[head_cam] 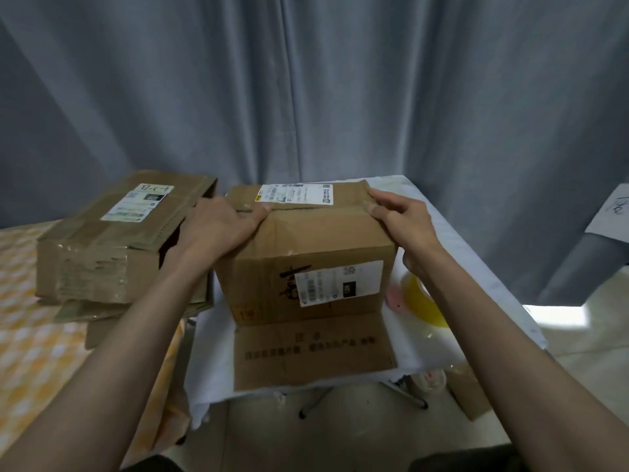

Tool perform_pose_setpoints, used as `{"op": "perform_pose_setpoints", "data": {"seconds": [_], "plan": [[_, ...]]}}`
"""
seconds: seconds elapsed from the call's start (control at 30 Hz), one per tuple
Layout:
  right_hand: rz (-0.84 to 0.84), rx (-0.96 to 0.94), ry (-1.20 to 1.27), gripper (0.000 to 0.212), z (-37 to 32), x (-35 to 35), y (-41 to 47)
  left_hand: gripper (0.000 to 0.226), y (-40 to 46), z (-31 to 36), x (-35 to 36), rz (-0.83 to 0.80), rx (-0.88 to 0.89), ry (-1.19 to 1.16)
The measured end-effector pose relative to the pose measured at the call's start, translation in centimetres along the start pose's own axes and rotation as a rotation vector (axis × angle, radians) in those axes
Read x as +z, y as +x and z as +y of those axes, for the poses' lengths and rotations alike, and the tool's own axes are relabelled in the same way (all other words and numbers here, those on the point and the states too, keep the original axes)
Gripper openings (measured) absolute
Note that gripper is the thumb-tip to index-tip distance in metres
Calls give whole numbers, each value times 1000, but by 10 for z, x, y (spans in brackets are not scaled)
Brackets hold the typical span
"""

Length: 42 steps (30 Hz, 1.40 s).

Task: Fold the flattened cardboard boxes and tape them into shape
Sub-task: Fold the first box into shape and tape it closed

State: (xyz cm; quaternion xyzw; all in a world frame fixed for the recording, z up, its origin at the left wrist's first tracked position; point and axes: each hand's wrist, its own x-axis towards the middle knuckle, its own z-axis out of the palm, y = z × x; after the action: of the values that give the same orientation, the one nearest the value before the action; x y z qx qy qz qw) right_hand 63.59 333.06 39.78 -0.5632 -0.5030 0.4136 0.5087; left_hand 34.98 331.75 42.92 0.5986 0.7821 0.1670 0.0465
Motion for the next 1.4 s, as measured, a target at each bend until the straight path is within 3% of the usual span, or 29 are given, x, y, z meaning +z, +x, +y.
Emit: {"op": "perform_pose_setpoints", "data": {"seconds": [0.1,0.17,0.27,0.33,0.4,0.47,0.5,0.57,0.6,0.7,0.8,1.03,1.23,1.4], "plan": [[-100,0,16,37,0,0,-2,94,-15,-7,4,-30,-34,47],[-159,-6,1,42,2,-5,-6,91,-20,-4,1,-23,-21,43],[-82,-64,-390,34,14,-35,-12,69,-23,5,-3,33,80,48],[-119,16,-714,25,28,-64,-17,54,-27,11,-4,94,163,54],[-286,153,-943,42,44,-87,-30,44,-33,22,-4,167,250,1],[-381,171,-1076,60,60,-98,-43,38,-42,39,-2,215,347,-91],[-380,118,-1140,56,69,-100,-48,35,-47,50,-1,216,391,-125],[-322,-28,-1234,27,79,-100,-58,30,-58,74,3,178,496,-197],[-274,-86,-1237,18,81,-101,-61,28,-64,86,6,146,554,-242],[-113,-171,-1077,28,73,-110,-71,24,-77,117,15,37,671,-365],[-33,-174,-850,22,50,-123,-85,23,-84,144,26,-56,737,-426],[-138,-232,-619,21,1,-148,-116,28,-99,186,37,-260,827,-634],[-227,-211,-433,16,-13,-158,-124,17,-107,189,32,-243,836,-857],[-298,-153,-279,11,-20,-157,-127,3,-114,188,29,-188,742,-948]]}}
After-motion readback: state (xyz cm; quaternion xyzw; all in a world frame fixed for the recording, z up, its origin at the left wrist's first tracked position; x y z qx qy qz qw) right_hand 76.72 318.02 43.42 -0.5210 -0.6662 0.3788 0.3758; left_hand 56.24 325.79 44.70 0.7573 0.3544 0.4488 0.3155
